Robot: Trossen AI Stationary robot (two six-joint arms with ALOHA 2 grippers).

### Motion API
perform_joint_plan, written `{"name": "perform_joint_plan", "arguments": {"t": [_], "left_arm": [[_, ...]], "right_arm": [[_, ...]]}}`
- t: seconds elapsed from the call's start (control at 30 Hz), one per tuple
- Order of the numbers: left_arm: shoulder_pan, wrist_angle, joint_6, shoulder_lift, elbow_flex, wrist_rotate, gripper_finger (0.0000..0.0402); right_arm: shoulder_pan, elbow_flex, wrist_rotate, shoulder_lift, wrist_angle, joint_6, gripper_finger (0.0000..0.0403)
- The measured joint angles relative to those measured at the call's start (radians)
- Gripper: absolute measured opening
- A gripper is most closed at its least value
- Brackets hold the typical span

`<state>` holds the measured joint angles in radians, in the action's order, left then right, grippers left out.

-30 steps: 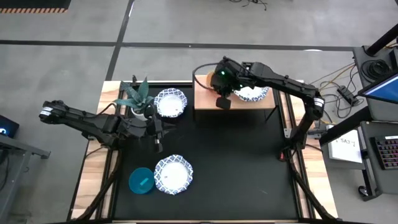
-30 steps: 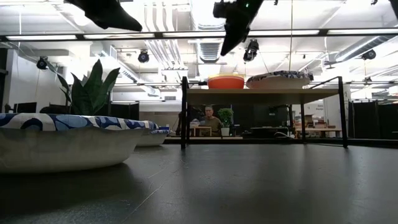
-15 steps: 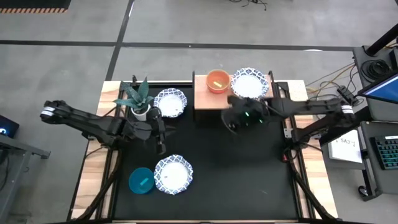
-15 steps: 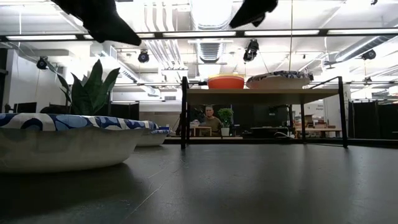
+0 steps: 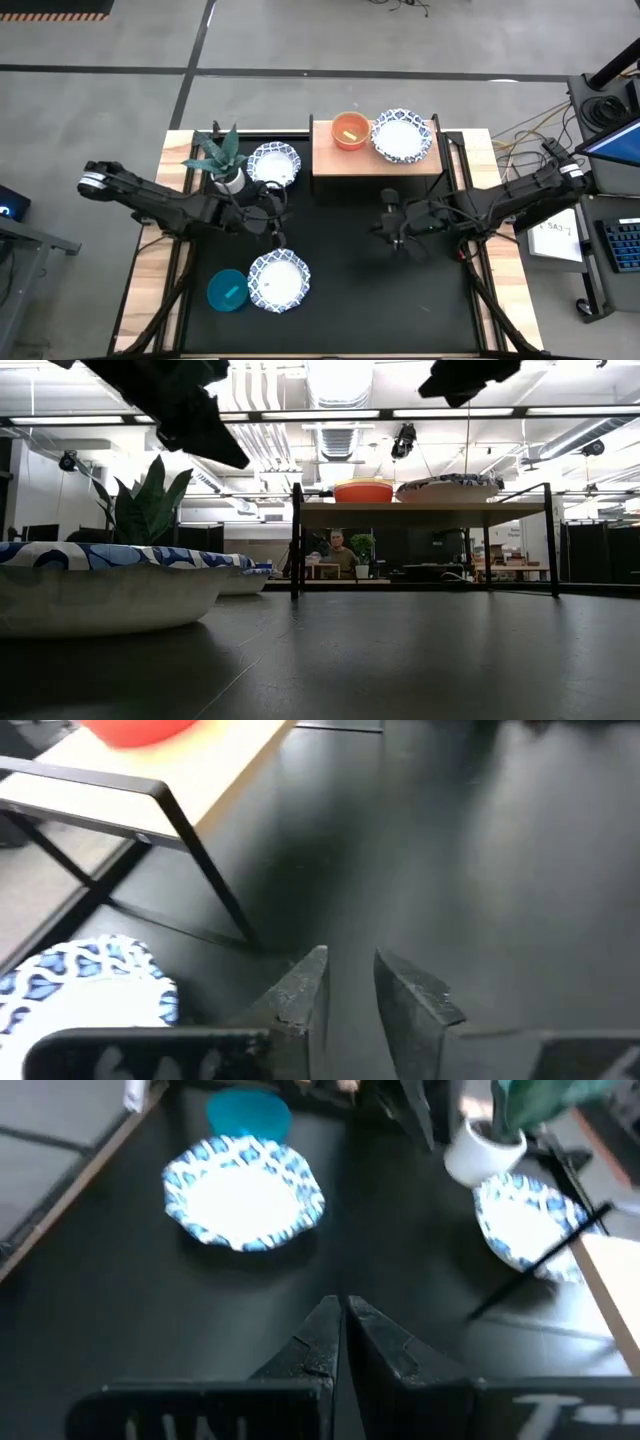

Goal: Place and stack bowls onto a shelf
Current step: Stack the white paper plate on top of the white paper plate on the shelf

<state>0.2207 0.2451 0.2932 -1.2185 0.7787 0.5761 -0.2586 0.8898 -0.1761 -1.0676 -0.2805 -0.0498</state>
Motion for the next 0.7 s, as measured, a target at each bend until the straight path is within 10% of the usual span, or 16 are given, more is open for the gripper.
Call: {"name": "perform_joint_plan", "arguments": {"t": [0.7], "left_arm": [[-0.364, 0.091, -0.383, -0.177, 0.057, -0.156, 0.0139]], "right_arm": [[-0.032, -0.212, 0.054, 0.214, 0.197, -0.048, 0.0013]]}}
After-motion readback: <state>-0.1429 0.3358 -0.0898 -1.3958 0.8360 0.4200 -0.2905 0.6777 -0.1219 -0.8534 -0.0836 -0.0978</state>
